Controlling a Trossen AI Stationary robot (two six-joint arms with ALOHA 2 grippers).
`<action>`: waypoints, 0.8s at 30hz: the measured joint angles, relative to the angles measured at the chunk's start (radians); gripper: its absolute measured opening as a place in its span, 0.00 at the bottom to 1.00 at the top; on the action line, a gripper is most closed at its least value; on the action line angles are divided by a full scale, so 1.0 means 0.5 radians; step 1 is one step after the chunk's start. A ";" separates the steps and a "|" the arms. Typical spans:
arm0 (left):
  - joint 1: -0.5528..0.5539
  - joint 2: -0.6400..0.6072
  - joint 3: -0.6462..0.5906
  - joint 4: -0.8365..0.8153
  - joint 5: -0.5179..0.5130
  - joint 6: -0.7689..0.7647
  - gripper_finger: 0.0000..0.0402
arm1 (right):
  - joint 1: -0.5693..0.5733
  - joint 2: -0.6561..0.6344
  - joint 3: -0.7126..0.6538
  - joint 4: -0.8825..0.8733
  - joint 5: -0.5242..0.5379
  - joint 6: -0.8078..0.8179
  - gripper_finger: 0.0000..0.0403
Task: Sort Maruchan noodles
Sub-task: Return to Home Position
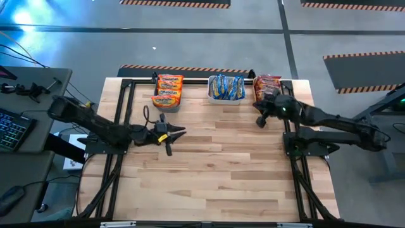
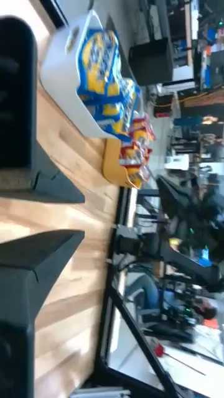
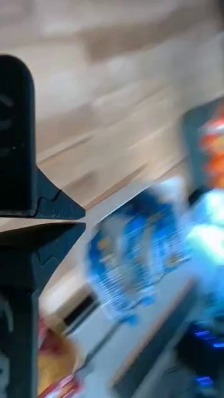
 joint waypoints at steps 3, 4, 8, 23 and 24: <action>0.047 -0.288 0.000 -0.388 0.064 0.001 0.09 | 0.144 -0.134 -0.150 0.349 0.016 0.047 0.00; 0.065 -0.380 0.000 -0.507 0.108 0.007 0.06 | 0.182 -0.166 -0.188 0.463 0.019 0.048 0.00; 0.107 -0.702 -0.001 -0.890 0.440 0.183 0.01 | 0.343 -0.271 -0.321 0.740 0.017 -0.141 0.00; 0.287 -1.417 -0.174 -1.378 0.851 0.228 0.00 | 0.652 -0.733 -0.797 1.138 -0.052 -0.476 0.00; 0.320 -1.462 -0.208 -1.377 0.895 0.227 0.00 | 0.657 -0.773 -0.812 1.134 -0.060 -0.483 0.00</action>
